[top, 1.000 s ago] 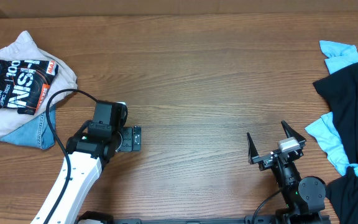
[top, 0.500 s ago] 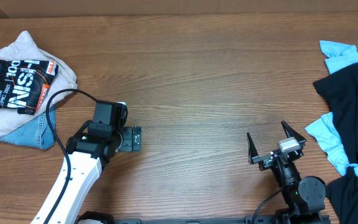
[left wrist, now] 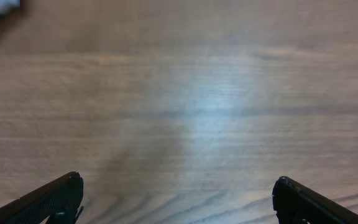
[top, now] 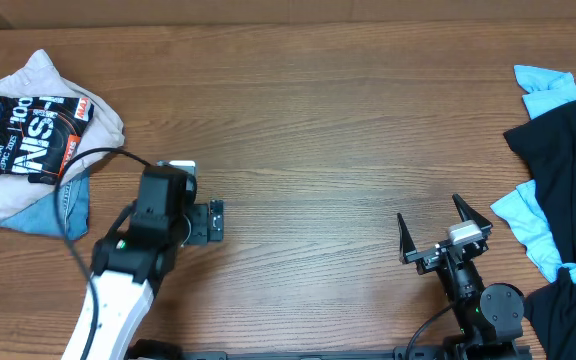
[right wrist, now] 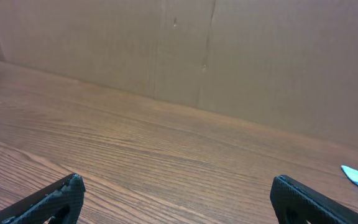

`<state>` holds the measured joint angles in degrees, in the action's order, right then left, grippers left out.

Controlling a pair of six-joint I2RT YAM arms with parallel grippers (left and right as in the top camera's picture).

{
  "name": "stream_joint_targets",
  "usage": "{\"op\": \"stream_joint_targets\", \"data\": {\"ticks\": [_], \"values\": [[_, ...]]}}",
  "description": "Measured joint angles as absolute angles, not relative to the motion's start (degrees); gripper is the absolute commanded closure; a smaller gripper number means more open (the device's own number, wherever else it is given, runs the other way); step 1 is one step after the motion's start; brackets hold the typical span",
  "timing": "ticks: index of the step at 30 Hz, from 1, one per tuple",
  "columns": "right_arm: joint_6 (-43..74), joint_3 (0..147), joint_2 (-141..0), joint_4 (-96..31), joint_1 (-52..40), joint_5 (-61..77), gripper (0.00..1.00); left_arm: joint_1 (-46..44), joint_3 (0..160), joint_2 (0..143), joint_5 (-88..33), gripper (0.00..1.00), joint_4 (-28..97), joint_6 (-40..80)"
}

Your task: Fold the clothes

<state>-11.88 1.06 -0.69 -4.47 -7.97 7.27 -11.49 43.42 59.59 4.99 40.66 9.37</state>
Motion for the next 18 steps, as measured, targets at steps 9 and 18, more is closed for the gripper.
{"op": "stream_joint_targets", "data": {"ticks": [9,18], "values": [[-11.9,1.1,-0.7,-4.4,-8.0,7.3,0.0,-4.9,28.5,39.2,2.0,0.0,30.6,9.5],[-11.9,1.1,-0.7,-4.4,-8.0,7.3,0.0,-3.3,7.8,20.1,-2.7,0.0,9.8,9.6]]}}
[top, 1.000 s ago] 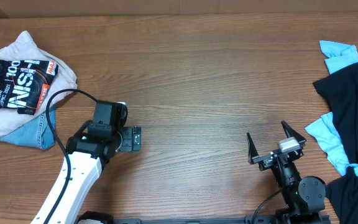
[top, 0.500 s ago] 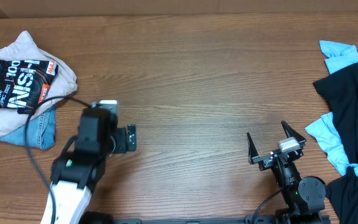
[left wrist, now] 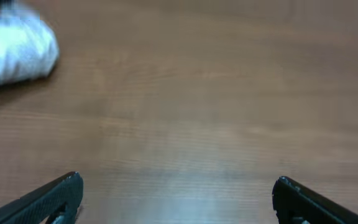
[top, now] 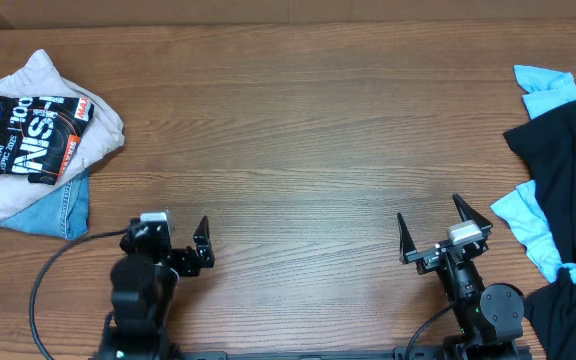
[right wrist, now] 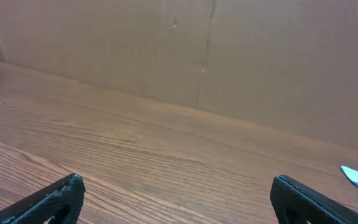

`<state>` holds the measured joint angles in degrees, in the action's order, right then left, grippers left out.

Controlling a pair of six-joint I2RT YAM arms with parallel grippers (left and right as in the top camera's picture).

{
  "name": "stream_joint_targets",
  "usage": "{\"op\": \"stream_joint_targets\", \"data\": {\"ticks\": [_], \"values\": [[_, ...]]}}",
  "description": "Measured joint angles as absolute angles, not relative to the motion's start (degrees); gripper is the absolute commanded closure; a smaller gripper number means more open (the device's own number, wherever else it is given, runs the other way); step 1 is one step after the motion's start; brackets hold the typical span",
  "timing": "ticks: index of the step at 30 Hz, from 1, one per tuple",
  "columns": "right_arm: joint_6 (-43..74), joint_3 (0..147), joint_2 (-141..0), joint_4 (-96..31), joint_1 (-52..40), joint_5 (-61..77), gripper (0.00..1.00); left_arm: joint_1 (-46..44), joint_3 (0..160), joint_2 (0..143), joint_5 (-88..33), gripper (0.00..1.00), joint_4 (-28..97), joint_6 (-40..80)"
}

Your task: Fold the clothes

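A stack of clothes (top: pixel 38 130) lies at the table's far left: a black printed shirt on a white garment, with jeans beneath. In the left wrist view its white cloth (left wrist: pixel 17 46) shows at the upper left. A black garment (top: pixel 568 180) and a light blue one (top: pixel 543 85) lie loose at the right edge. In the right wrist view a corner of the light blue garment shows. My left gripper (top: pixel 173 235) is open near the front edge, holding nothing. My right gripper (top: pixel 430 215) is open over bare wood, left of the black garment.
The wooden table (top: pixel 308 140) runs between the two piles. A brown cardboard wall (right wrist: pixel 197 50) stands behind the table's far edge. The left arm's cable (top: pixel 58 260) loops over the front left of the table.
My left arm was reaching out beside the left stack and is now drawn back to the front edge, its gripper still open and empty. The right arm has not moved.
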<state>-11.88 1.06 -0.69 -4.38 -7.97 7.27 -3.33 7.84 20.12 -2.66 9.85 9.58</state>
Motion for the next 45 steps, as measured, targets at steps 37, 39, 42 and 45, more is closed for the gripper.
{"op": "stream_joint_targets", "data": {"ticks": [37,39,42,45], "values": [[-12.0,1.1,-0.7,-4.3,-8.0,7.3,0.0,-1.7,0.5,0.9,-3.9,0.0,4.0,-2.6],[-12.0,1.1,-0.7,-4.3,-8.0,7.3,0.0,-1.7,0.5,0.9,-3.9,0.0,4.0,-2.6],[-12.0,1.1,-0.7,-4.4,-8.0,7.3,0.0,-1.7,0.5,0.9,-3.9,0.0,4.0,-2.7],[-12.0,1.1,-0.7,-4.4,-8.0,7.3,0.0,-1.7,0.5,0.9,-3.9,0.0,4.0,-2.8]]}}
